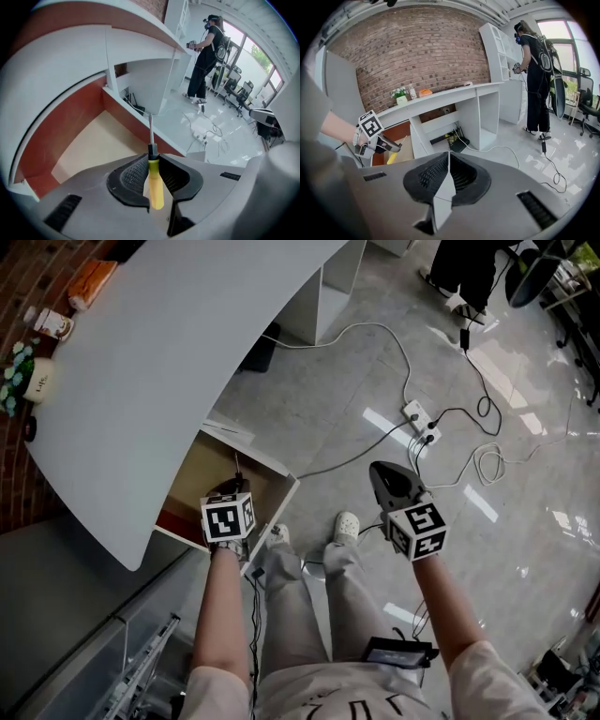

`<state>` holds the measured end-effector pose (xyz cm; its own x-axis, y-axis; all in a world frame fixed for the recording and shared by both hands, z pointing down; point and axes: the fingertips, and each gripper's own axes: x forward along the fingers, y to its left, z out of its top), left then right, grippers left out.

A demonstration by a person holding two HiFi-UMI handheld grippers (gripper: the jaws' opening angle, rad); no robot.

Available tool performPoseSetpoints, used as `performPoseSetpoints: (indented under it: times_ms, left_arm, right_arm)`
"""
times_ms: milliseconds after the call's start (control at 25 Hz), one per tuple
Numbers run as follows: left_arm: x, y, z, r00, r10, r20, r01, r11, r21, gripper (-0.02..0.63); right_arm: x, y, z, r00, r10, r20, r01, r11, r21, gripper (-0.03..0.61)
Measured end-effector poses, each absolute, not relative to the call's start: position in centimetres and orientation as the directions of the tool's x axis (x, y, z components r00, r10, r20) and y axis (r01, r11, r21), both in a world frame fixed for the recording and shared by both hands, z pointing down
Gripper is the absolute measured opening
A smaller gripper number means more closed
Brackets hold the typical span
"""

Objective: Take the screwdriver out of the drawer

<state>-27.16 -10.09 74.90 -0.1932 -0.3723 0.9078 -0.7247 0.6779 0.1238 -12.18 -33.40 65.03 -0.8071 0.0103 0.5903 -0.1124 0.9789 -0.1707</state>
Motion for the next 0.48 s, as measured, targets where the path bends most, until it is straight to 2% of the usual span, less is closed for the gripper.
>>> performPoseSetpoints:
  times_ms: [480]
  left_arm:
    - [-25.6,-10.6,63.2,-0.272,-0.487,0.83,-0.753,0.645,0.132,0.081]
  right_arm:
    - [-11.4,-32.1,54.4,-0.848,-0.029,0.529,-0.116,0.984,-0.133,0.024]
